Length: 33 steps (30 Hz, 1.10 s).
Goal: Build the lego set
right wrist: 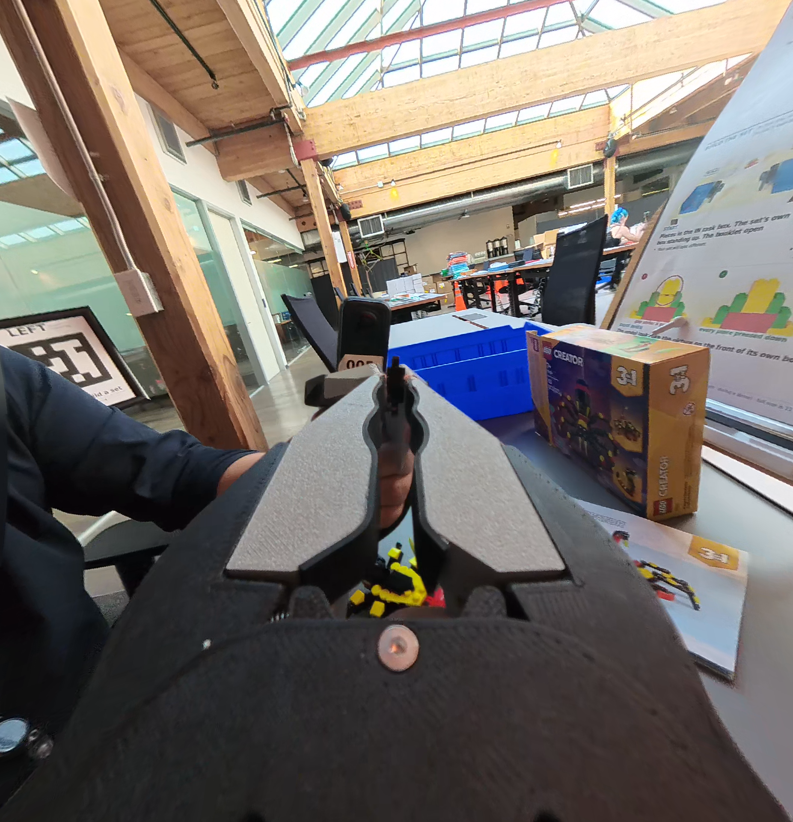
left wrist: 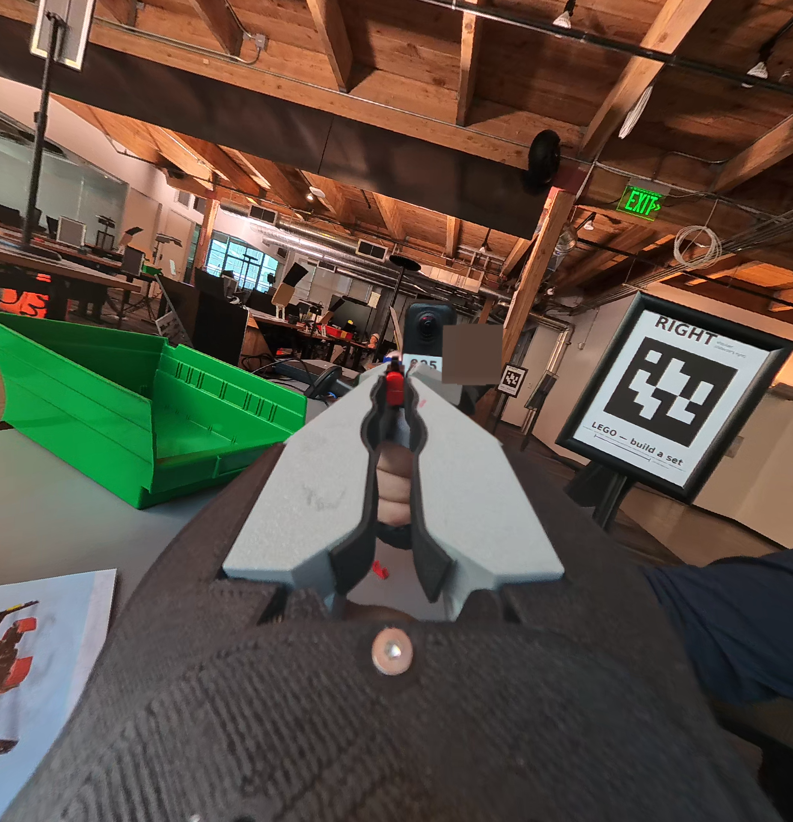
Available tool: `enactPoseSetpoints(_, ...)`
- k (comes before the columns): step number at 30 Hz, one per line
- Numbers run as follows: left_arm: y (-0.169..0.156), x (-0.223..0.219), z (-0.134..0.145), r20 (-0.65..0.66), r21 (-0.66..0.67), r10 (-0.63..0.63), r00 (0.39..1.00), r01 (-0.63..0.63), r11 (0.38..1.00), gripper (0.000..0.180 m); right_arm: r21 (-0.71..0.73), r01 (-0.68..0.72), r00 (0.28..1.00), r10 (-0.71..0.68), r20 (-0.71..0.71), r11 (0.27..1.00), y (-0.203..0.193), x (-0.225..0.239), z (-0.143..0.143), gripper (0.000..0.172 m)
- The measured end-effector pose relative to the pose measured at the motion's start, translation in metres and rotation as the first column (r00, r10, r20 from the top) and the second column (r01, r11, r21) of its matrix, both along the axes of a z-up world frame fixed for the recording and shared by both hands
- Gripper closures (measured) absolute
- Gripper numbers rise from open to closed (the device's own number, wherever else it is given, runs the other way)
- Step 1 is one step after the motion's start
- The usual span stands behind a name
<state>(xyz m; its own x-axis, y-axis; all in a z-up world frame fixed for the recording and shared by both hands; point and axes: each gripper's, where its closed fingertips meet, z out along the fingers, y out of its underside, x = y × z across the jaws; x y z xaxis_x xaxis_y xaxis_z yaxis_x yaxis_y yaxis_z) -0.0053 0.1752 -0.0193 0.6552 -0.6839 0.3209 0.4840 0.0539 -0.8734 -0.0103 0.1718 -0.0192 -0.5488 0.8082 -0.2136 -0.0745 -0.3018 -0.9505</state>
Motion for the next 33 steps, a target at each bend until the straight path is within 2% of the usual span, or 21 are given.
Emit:
enactPoseSetpoints(10, -0.001, -0.016, 0.005, 0.001, 0.008, 0.045, 0.999, -0.045, 0.999, 0.175, -0.003, 0.004, 0.999, -0.004, 0.04, 1.0, 0.008, 0.005, -0.001, 0.167)
enactPoseSetpoints(18, 0.001, -0.009, 0.0, -0.024, -0.017, 0.023, 0.999, -0.023, 1.0, 0.172, 0.02, -0.011, 0.995, 0.009, 0.096, 1.0, 0.001, -0.003, -0.013, 0.167)
enactPoseSetpoints(27, 0.001, -0.005, -0.003, -0.035, -0.026, -0.008, 0.999, 0.007, 1.0, 0.179, 0.015, -0.027, 0.995, 0.025, 0.094, 1.0, -0.001, -0.002, -0.012, 0.167)
enactPoseSetpoints(30, -0.001, -0.004, -0.002, -0.012, -0.024, -0.036, 0.999, 0.036, 0.999, 0.18, 0.012, -0.034, 0.996, 0.033, 0.085, 0.999, -0.002, -0.002, -0.011, 0.168)
enactPoseSetpoints(33, -0.001, -0.006, -0.001, 0.064, -0.026, -0.065, 0.996, 0.067, 0.997, 0.18, 0.003, -0.028, 0.997, 0.028, 0.072, 1.0, -0.002, -0.003, -0.009, 0.167)
